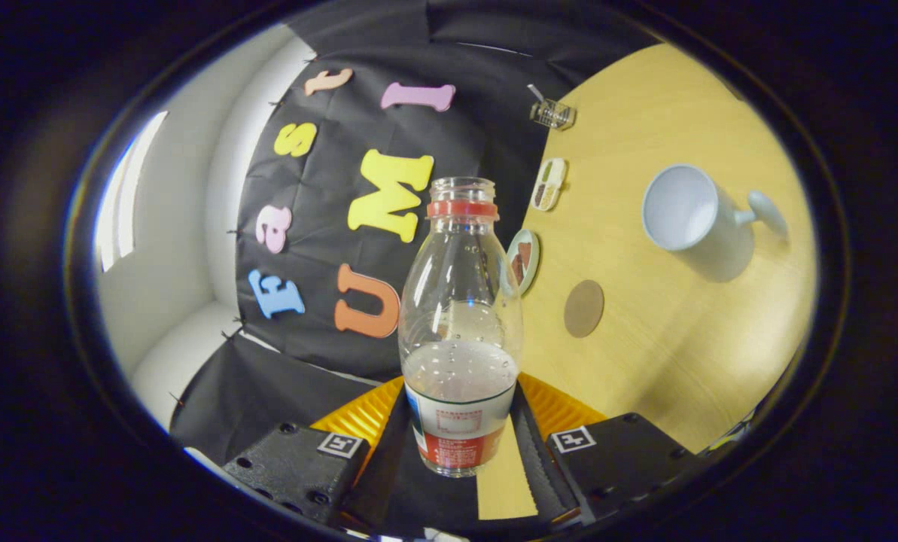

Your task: Take the bottle from table, then pour the juice into the cup, finally place the bottle on the coaster

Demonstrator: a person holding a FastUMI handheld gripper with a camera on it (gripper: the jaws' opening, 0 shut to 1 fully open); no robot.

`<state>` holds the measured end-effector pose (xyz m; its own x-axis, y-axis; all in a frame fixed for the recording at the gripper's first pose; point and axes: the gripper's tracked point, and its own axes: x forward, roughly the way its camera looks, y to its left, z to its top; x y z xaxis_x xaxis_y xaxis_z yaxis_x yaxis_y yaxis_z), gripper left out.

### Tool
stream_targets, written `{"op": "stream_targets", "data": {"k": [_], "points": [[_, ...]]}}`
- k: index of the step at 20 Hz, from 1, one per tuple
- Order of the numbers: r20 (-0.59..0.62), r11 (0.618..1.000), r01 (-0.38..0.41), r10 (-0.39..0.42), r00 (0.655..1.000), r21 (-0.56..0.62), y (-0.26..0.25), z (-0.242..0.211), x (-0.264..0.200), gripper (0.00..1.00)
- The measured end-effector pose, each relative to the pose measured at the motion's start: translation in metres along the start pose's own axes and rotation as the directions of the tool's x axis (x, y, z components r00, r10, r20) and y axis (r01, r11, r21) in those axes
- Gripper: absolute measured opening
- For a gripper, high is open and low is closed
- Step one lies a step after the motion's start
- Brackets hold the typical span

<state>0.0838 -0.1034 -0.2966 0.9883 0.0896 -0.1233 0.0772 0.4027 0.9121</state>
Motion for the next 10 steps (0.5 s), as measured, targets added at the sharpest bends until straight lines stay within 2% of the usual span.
{"op": "stream_targets", "data": {"k": [2, 3, 5, 7, 8, 10], "points": [[-0.002, 0.984, 0.042, -0.043, 0.999, -0.173, 0.001, -0.006, -0.007, 0.76], [0.001, 0.960, 0.067, -0.069, 0.998, -0.273, 0.000, -0.009, -0.011, 0.76], [0.018, 0.881, 0.116, -0.121, 0.992, -0.459, -0.003, -0.011, -0.021, 0.77], [0.058, 0.787, 0.155, -0.151, 0.987, -0.597, -0.001, -0.006, -0.033, 0.77], [0.084, 0.745, 0.175, -0.158, 0.984, -0.644, 0.002, -0.004, -0.037, 0.77], [0.128, 0.688, 0.193, -0.145, 0.981, -0.699, 0.014, -0.001, -0.044, 0.77]]}}
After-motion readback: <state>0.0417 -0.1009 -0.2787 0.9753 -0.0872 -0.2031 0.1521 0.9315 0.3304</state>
